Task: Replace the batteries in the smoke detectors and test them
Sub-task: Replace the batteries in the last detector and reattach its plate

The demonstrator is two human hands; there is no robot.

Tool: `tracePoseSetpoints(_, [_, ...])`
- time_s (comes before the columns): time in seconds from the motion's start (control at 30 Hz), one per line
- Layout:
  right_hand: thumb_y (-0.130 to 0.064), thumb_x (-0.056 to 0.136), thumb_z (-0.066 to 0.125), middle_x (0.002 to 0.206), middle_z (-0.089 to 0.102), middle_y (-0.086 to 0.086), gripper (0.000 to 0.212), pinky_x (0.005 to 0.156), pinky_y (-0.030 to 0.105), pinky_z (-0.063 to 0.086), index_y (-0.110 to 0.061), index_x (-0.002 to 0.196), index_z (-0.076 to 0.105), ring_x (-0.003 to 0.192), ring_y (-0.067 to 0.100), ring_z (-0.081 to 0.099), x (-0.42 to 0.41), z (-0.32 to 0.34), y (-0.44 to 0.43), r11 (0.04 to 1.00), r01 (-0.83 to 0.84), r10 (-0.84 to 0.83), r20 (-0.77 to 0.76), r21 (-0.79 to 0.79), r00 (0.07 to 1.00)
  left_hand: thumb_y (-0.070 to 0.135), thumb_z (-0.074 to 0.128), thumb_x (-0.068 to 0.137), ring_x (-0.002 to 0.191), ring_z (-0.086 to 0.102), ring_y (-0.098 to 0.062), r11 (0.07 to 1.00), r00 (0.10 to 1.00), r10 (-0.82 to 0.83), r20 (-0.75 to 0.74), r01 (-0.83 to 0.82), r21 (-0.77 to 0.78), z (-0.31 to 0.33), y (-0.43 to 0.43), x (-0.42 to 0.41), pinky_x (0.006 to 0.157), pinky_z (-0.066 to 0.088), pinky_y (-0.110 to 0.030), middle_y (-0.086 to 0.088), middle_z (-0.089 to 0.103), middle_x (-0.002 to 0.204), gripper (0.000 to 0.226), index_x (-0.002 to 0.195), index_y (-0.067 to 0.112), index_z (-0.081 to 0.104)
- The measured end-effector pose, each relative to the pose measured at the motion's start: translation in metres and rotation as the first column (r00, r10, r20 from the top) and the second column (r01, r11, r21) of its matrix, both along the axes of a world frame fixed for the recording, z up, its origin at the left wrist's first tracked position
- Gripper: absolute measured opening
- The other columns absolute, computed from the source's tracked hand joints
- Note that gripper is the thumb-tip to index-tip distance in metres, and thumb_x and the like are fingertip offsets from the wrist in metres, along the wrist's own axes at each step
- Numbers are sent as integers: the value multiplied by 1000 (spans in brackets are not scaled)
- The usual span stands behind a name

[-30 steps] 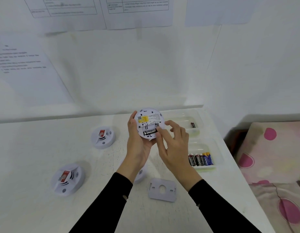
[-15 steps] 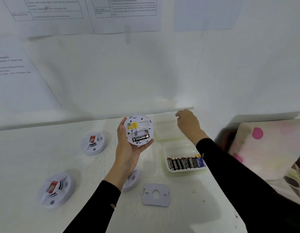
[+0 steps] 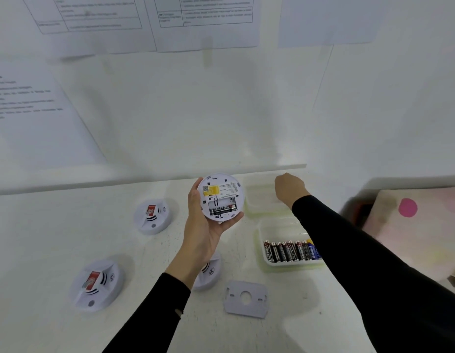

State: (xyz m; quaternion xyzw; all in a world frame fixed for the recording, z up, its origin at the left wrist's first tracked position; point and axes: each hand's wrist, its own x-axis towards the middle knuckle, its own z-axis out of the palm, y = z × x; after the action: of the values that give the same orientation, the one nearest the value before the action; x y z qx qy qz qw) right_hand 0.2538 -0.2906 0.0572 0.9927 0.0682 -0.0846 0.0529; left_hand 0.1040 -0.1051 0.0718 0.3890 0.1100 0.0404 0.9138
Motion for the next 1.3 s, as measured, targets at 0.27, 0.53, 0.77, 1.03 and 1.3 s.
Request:
tracePoseSetpoints(0.27, [4,89,48,110,61,9,25,87,30,50,-4,106,64,103,27,61,6,-4,-11,959,4,4,-28,284,1000,38,36,106,107,70,-30,1000,1000,-10,-23,10,-20,-3,-2,-1,74,60,-50,-9,62,131,39,141,26,46])
tracePoseSetpoints(0.53, [-8,82,75,87,66,10,10,74,16,50,-11,87,67,78,8,67,-95,39,29,48,-369,-309,365,928,879,39,36,106,107,69,-33,1000,999,-3,-45,1,-25,-9,-6,5,78,59,-53,-14,60,135,42,145,23,43])
tracePoseSetpoints(0.77, [4,83,71,94,64,10,5,75,28,54,0,86,71,87,14,63,-131,23,54,270,-713,14,738,647,675,53,45,101,114,63,-26,998,994,-63,-93,64,8,-13,-11,7,89,53,-43,-16,59,135,58,147,18,43])
tracePoseSetpoints(1.03, [-14,98,54,109,70,4,21,71,30,57,-7,101,73,95,14,68,-125,1,56,411,-807,208,818,424,536,56,50,97,125,60,-27,989,975,-141,-174,132,-63,-11,-12,1,90,56,-38,-18,59,138,66,146,12,45])
tracePoseSetpoints(1.3, [-21,94,60,132,59,-8,34,108,22,40,-19,127,61,125,-2,51,-130,16,33,57,-208,-56,211,976,976,52,40,99,122,61,-36,975,976,-208,-71,200,-96,-4,0,-6,92,56,-52,-18,59,138,58,143,15,48])
